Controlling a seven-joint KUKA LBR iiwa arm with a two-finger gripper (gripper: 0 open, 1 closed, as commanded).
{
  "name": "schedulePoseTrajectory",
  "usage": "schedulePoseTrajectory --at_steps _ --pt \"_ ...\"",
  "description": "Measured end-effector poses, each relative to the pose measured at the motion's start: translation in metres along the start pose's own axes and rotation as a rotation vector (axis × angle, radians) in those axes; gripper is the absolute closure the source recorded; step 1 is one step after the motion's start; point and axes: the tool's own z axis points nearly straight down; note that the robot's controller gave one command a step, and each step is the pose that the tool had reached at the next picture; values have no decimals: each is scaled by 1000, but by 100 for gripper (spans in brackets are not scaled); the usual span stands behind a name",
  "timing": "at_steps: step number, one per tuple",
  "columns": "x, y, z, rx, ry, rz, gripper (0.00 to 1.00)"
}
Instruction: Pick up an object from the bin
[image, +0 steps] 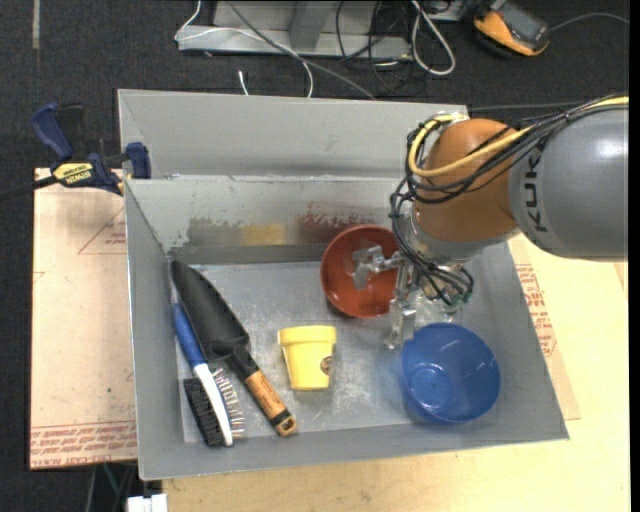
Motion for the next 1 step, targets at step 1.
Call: schedulePoseTrajectory --at_steps 1 --pt "-8 1 54 -3 15 227 100"
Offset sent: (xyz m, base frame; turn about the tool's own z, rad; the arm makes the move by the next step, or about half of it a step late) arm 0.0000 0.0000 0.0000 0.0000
